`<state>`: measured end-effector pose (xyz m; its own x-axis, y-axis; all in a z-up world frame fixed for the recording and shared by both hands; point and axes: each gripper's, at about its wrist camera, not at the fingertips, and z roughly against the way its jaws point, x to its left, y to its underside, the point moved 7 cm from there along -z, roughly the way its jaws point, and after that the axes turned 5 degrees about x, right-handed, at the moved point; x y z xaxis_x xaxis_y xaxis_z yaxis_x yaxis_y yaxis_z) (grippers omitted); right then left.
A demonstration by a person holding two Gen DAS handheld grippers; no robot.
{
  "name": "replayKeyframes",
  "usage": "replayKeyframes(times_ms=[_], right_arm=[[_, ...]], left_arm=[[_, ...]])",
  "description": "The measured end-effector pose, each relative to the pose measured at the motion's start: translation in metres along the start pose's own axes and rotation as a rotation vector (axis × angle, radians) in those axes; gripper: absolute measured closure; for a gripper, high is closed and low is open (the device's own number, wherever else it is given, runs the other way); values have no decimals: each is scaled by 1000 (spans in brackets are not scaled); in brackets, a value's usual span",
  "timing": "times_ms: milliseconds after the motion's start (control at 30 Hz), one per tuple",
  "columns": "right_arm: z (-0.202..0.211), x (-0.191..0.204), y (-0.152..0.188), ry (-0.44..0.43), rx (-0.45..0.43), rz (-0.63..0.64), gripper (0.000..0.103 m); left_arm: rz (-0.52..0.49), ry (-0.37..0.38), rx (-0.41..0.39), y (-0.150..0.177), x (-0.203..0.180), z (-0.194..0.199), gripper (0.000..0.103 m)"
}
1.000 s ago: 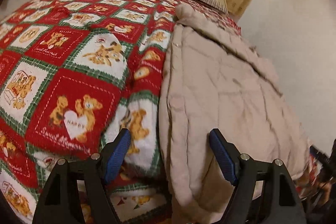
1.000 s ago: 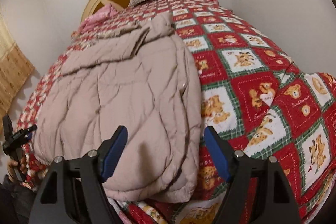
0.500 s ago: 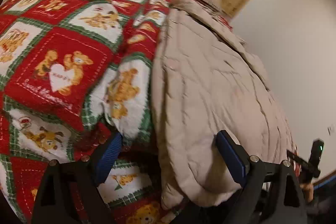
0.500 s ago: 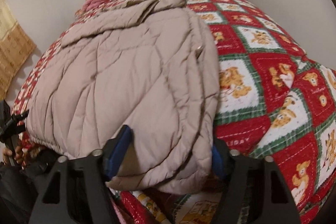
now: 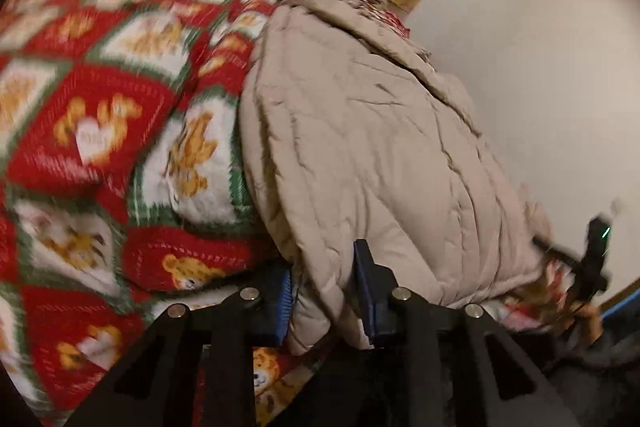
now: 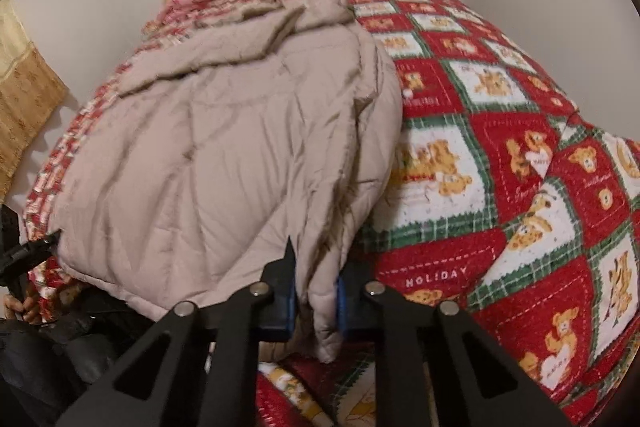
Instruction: Fold large clothes
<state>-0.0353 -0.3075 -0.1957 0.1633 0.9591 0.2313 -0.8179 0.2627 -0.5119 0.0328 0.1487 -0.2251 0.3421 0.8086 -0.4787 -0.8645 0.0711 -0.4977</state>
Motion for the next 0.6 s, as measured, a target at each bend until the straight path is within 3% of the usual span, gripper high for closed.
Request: replayKeyframes(times_ms=[33, 100, 133, 167, 267, 333, 467, 500, 600], right_arm=[[6, 2, -3, -16, -16, 7, 85], [11, 2, -5, -30, -26, 6, 85], [11, 0, -4, -35, -26, 0, 84], [8, -2, -2, -40, -21, -5, 83], [-3, -9, 6, -55, 9, -36, 73], [-8, -12, 9, -88, 25, -69, 47], [-17, -6, 14, -174, 32, -107, 39], [-19, -4, 14, -163, 32, -99, 41], [-16, -1, 12, -110, 29, -57, 83]], left_arm=[[-10, -5, -4, 0, -1, 1, 74], [-3, -18, 10, -1, -2, -3, 62], [11, -11, 25, 1, -2, -6, 46], [34, 2, 41, 1, -1, -11, 36], [78, 62, 55, 5, -2, -17, 33], [97, 74, 56, 3, 0, -23, 33], [141, 139, 25, 2, -2, -32, 33], [121, 129, 18, 3, -4, -31, 34], [71, 86, 24, 6, -5, -29, 52]])
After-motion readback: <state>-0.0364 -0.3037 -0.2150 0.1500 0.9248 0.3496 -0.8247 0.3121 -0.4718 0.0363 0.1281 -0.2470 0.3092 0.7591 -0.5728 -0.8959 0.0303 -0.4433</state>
